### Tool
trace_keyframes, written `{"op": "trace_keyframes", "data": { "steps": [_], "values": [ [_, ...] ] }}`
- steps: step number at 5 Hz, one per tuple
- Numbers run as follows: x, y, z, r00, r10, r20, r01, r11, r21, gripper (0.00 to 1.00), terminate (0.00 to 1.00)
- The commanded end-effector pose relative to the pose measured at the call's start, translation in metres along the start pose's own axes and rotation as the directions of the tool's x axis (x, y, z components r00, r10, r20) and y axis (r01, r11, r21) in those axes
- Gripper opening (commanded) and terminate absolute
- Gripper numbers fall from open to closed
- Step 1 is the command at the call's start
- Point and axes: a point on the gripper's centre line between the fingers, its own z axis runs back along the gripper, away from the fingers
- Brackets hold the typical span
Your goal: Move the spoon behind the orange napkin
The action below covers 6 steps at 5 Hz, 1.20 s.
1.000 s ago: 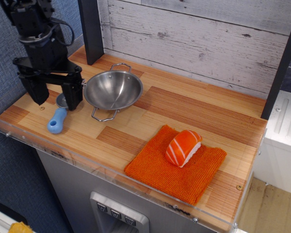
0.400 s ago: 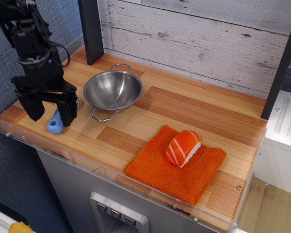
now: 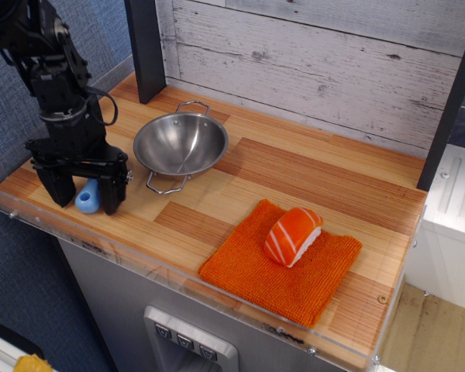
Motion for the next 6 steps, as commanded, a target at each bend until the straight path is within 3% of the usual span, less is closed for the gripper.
{"op": "trace_keyframes", "data": {
  "steps": [1,4,6],
  "values": [
    [0.014,-0.004,-0.008,1.000,0.002,0.023,-0.002,1.000,0.015,0.00,0.00],
    [0.007,-0.015,0.029,0.998,0.013,0.060,-0.012,1.000,-0.018,0.00,0.00],
    [-0.003,0.002,0.096,0.987,0.120,0.104,-0.112,0.991,-0.078,0.00,0.00]
  ]
}}
